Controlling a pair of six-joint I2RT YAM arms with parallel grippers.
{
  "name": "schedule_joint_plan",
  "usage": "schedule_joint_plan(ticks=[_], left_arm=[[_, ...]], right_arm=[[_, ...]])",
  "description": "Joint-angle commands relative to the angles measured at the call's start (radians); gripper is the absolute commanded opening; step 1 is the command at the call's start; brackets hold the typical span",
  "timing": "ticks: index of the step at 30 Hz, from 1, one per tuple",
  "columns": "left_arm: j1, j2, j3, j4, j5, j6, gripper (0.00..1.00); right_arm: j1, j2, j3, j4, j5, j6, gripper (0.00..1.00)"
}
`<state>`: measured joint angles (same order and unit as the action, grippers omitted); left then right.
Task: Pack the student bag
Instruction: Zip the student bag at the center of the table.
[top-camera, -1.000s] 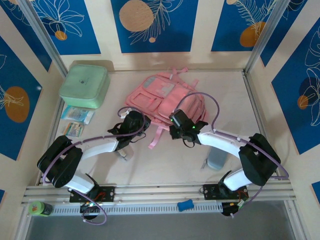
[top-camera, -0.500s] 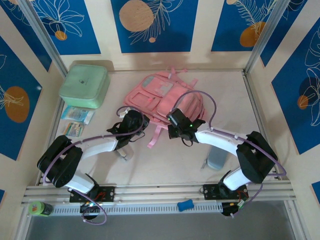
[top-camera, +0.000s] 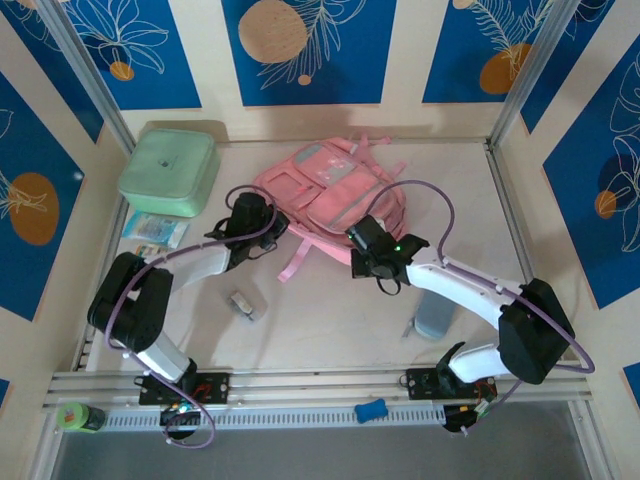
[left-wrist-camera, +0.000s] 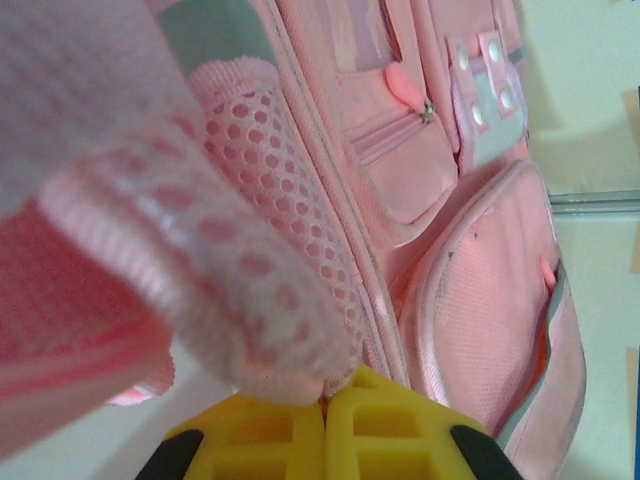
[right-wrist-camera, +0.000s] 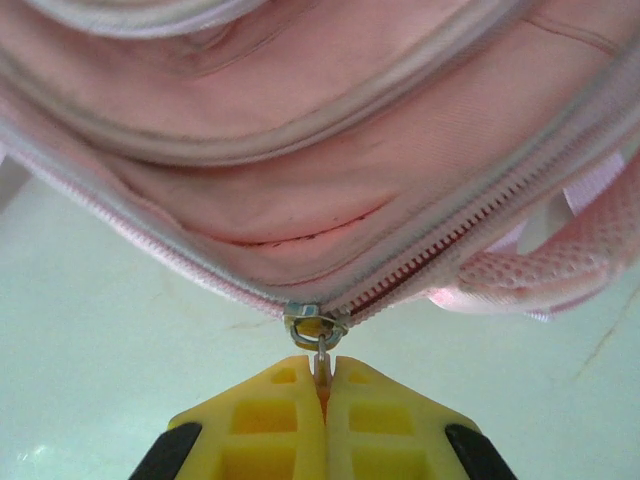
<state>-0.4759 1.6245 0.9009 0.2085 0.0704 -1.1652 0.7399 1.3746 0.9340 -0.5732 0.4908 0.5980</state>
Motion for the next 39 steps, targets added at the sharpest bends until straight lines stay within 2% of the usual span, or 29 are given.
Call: schedule_joint_plan(ticks=[1, 4, 8, 9, 13, 17, 24, 34, 37, 39], left_arm=[[0.026, 0.033, 0.105, 0.020, 0.012, 0.123, 0.00], [0.035, 0.053, 0.162, -0.093, 0.041, 0.208, 0.14], [0.039, -0.012, 0.094, -0.093, 0.060, 0.215, 0.38], [0.039, -0.033, 0.073, -0.104, 0.060, 0.202, 0.41], [-0.017, -0.128, -0.071, -0.008, 0.064, 0.048, 0.52], [-0.133, -0.170, -0.163, 0.101, -0.027, -0.115, 0.59], [-0.306, -0.062, -0.151, 0.278, -0.131, -0.299, 0.62], [-0.368, 0.069, -0.091, 0.293, -0.256, -0.396, 0.54], [-0.384, 0.098, -0.063, 0.275, -0.296, -0.400, 0.46], [-0.392, 0.119, -0.038, 0.269, -0.309, -0.390, 0.44]], right_arm=[[0.018, 0.001, 0.039, 0.005, -0.122, -0.008, 0.00], [0.022, 0.034, 0.075, 0.029, -0.160, 0.004, 0.00], [0.020, 0.061, 0.097, 0.016, -0.151, 0.011, 0.00], [0.020, 0.062, 0.095, 0.014, -0.155, 0.013, 0.00], [0.025, 0.050, 0.073, 0.017, -0.158, 0.020, 0.00], [0.024, 0.045, 0.057, 0.017, -0.144, 0.034, 0.00], [0.026, 0.037, 0.039, 0.018, -0.125, 0.055, 0.00], [0.028, 0.012, 0.010, 0.033, -0.116, 0.068, 0.00], [0.030, 0.018, 0.011, 0.032, -0.114, 0.068, 0.00], [0.032, 0.014, 0.010, 0.035, -0.115, 0.067, 0.00]])
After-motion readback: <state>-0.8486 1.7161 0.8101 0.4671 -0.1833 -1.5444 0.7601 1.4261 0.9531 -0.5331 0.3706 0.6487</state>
